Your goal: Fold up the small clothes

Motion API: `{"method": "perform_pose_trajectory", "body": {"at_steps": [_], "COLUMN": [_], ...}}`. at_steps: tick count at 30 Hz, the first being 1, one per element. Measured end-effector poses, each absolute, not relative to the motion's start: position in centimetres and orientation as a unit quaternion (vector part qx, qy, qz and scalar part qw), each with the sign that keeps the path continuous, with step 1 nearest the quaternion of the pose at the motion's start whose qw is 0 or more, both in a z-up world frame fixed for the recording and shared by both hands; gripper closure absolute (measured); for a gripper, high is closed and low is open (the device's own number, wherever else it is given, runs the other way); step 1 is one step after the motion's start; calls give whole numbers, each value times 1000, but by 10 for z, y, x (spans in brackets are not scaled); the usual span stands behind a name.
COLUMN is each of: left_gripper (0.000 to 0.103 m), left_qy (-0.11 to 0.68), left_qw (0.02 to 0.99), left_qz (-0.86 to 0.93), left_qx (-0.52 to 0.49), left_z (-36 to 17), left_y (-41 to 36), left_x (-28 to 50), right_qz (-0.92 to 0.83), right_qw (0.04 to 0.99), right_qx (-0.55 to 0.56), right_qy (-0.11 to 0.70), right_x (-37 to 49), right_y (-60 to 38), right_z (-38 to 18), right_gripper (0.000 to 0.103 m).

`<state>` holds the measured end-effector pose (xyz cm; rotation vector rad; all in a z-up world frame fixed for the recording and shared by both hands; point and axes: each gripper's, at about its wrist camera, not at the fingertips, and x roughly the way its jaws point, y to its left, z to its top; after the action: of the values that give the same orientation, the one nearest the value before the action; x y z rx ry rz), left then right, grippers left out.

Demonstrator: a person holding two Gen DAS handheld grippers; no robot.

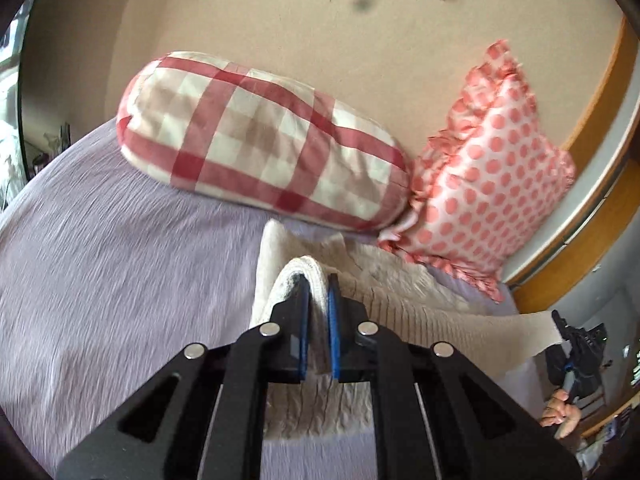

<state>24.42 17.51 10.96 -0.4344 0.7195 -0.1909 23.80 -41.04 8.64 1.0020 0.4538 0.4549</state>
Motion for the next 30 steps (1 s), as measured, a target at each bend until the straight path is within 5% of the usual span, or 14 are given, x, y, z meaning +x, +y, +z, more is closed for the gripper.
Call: {"method": "perform_pose_trajectory", "body": {"at_steps": [8,10,13,14,15,19,30], "left_gripper": [93,91,88,78,72,63,54], "left_qy": [446,449,434,422,406,355,468], "left_qw": [879,874,877,881,888,910,871], "left_qz": [-10,-15,-38,-40,-34,-52,-54], "left_qx": [-172,-183,-203,-211,-214,-208,-138], "left_z": [46,41,47,53,59,89,33], "left_y": [156,158,167,171,176,186,129], "left_x": [371,379,376,372,367,340,341], "right_qz": [84,75,97,94,90,148,179], "right_qw": [812,786,797,812,826,853,841], "right_qx": [450,472,478,468,462,439,262], "right_qy": [363,392,356,336,310,241,438], "right_x": [375,389,386,383,377,349,320], "right_y": [-400,-400,-399,-399,-400,-397,-303], "right_z": [19,1,9,18,28,62,26], "right_gripper": [89,76,37,14,7,6,6]}}
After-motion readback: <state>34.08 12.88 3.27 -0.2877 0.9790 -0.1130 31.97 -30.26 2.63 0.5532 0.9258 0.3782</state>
